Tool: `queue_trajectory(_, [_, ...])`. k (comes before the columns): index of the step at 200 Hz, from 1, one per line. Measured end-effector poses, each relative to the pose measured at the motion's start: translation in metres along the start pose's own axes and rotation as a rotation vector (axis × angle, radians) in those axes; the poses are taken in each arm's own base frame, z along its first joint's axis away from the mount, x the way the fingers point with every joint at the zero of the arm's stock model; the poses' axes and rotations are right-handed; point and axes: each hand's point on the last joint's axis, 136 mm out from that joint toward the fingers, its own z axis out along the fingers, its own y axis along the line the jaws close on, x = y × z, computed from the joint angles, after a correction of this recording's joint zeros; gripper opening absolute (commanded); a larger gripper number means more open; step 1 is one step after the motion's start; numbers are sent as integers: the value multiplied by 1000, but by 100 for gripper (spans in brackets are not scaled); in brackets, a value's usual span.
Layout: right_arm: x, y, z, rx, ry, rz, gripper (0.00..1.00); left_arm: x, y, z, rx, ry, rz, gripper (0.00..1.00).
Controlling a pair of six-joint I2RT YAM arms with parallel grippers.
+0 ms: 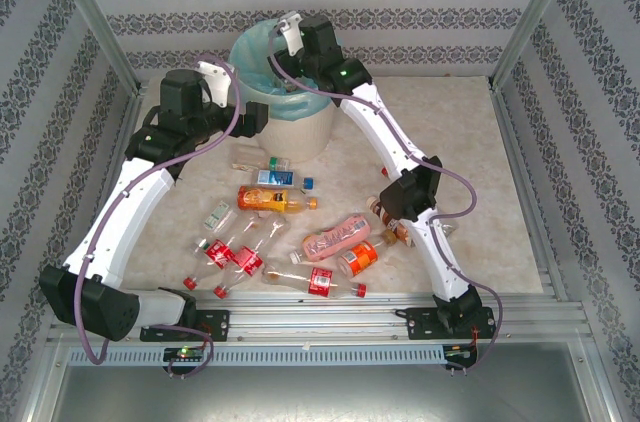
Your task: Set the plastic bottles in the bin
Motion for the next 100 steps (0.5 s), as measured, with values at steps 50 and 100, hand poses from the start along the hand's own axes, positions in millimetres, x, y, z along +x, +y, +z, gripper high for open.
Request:
queue_trajectory(50, [-44, 21, -19, -24, -130, -18, 67, -1, 4, 0, -8, -5, -4, 100])
queue_trajectory(100, [-93, 31, -62, -38, -243, -25, 66, 0, 5, 0, -7, -7, -5, 100])
